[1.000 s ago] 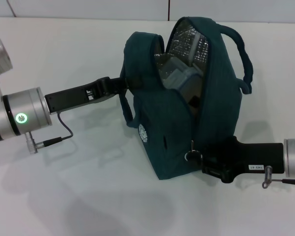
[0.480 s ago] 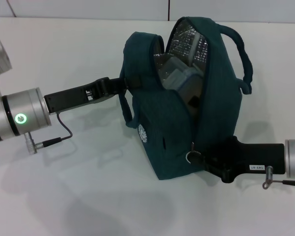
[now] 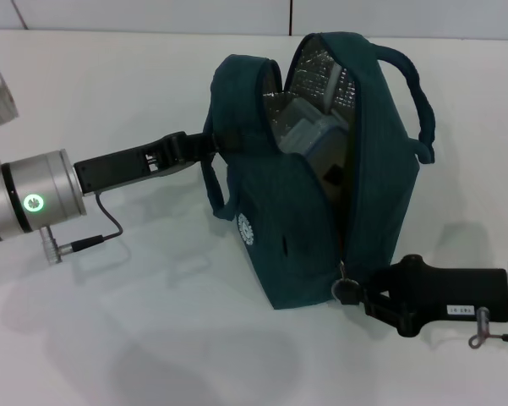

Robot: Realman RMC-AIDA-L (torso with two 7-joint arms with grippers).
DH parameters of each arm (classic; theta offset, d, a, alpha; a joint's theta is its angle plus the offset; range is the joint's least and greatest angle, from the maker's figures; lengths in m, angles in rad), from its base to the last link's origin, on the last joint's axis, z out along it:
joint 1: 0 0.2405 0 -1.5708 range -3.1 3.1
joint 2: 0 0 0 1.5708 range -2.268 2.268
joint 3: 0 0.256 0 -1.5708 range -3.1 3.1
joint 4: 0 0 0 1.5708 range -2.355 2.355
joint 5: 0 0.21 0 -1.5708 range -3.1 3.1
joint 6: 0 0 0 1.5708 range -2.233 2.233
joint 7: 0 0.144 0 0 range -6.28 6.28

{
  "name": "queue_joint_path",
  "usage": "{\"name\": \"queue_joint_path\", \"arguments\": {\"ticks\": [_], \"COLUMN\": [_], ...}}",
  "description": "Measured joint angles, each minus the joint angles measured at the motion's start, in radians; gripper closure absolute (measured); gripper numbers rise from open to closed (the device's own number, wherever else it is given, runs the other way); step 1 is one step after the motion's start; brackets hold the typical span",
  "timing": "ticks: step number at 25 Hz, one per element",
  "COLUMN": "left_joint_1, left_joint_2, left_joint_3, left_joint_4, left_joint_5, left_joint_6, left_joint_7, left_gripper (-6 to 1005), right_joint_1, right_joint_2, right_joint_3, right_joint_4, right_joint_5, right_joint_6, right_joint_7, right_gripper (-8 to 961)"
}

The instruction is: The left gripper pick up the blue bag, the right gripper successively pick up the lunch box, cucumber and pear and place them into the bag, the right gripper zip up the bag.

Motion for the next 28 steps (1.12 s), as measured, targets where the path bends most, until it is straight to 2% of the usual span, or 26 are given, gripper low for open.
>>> {"name": "queue_joint_path", "arguments": {"ticks": [7,11,18,24,28], "left_joint_1": [0.001,0.003,0.015,0.016,0.017], "left_joint_2": [0.000,-0.002,-0.004,-0.003,-0.003], "left_joint_3": [0.003,0.005,0.004,0.000,0.000], "left_joint_4": [0.000,0.000,-0.001,-0.002,-0.005], "left_joint_5": [0.005,0.006,0.004,0.002,-0.008], "left_joint_6": [0.005,0.018,0.043,0.077,0.090], "left_joint_7": [0.003,0.014,0.044,0.110,0.194], "left_gripper": [897,885,865,804,651], "right_joint_1": [-0.048,-0.077,-0.084,-0.085,-0.080], "right_joint_2": [-0.001,0.000,0.004,0.004,0.006], "right_joint_3": [0.038,0.095,0.123,0.124,0.121], "right_joint_4": [-0.031,-0.052,-0.051,-0.045,-0.046], "right_joint_5": [0.006,0.011,0.032,0.064,0.064], "right_joint_6": [-0.051,-0.117,-0.172,-0.195,-0.205], "right_joint_7": [-0.013,-0.053,-0.106,-0.141,-0.150], "right_gripper": [936,936,936,936,936]}}
